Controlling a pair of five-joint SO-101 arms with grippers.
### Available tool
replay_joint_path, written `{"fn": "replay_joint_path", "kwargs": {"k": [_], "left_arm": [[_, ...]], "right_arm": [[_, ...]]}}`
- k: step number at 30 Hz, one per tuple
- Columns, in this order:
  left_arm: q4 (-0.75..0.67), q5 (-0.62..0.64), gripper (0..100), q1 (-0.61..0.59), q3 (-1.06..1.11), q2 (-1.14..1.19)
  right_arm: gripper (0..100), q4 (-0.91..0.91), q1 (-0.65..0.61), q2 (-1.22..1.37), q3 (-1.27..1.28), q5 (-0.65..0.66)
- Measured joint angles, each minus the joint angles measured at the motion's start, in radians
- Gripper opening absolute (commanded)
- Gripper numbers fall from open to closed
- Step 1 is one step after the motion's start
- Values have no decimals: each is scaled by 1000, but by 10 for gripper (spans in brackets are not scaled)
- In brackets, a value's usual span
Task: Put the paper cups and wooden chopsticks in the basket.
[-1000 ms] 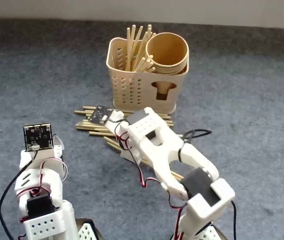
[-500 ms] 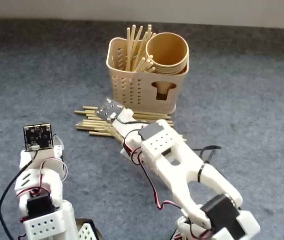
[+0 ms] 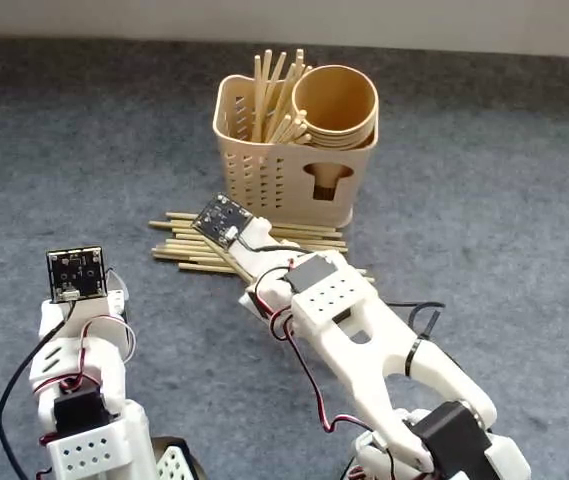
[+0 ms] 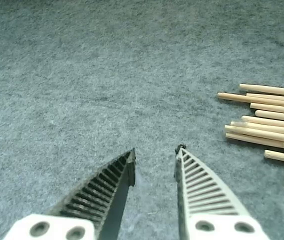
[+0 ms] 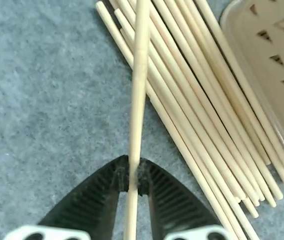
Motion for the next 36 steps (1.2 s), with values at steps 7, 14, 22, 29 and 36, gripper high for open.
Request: {"fn": "replay_joint_path", "kwargs": {"k": [7, 14, 22, 29, 36], "left_arm": [[0, 0, 144, 0, 0, 0], [0, 0, 144, 0, 0, 0], [0, 0, 144, 0, 0, 0], [0, 0, 144, 0, 0, 0], [0, 0, 144, 0, 0, 0]], "right_arm": [[6, 44, 0, -87, 0, -212], [6, 51, 0, -334, 0, -278], [6, -80, 0, -516, 2, -279], [6, -356, 0, -586, 2, -279], [6, -663, 26, -588, 2, -279]]}}
